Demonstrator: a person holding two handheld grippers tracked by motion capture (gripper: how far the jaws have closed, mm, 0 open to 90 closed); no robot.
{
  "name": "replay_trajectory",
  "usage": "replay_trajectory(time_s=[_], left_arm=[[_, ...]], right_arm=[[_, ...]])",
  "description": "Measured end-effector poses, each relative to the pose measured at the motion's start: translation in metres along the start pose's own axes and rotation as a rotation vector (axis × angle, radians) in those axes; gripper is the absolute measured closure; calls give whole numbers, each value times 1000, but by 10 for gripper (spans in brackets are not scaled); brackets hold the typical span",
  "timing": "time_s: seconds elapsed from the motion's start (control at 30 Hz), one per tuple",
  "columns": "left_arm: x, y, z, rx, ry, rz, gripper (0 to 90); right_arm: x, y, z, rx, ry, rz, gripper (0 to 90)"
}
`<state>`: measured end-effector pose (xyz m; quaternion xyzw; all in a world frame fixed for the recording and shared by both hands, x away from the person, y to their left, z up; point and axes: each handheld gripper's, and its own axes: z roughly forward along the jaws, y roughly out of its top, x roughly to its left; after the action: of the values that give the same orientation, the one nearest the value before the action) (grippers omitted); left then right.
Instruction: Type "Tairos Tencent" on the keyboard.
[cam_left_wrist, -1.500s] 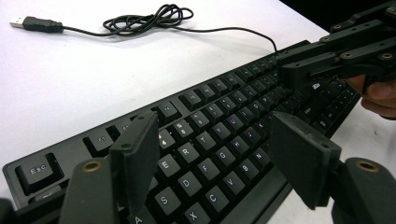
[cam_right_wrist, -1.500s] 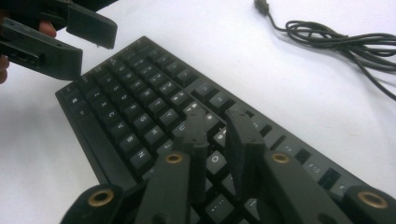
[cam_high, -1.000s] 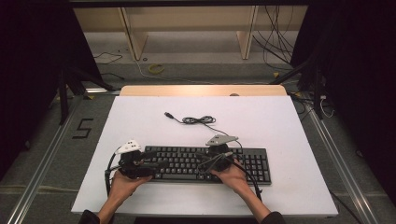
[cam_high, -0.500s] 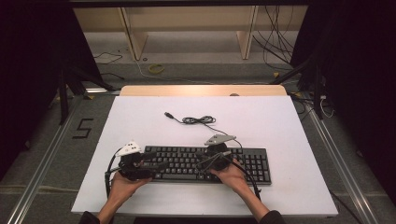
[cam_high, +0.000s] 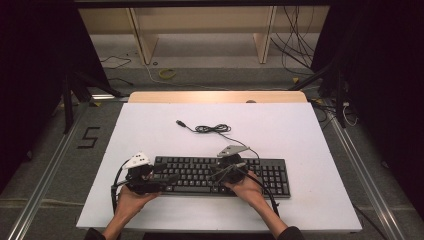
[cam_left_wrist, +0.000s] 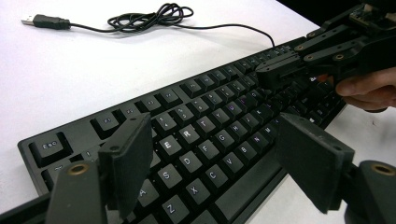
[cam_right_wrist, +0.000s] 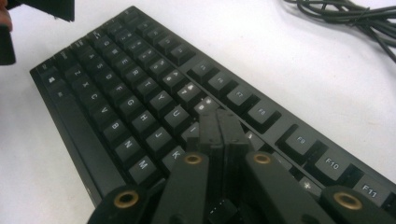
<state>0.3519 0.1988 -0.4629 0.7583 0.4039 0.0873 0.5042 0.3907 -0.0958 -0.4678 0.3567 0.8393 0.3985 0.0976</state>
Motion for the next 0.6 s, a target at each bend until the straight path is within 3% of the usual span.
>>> replay_trajectory(time_s=[0.6], left_arm=[[1,0,0,5,3,6,277]], right_arm=[[1,-2,7,35,-9,-6,900]])
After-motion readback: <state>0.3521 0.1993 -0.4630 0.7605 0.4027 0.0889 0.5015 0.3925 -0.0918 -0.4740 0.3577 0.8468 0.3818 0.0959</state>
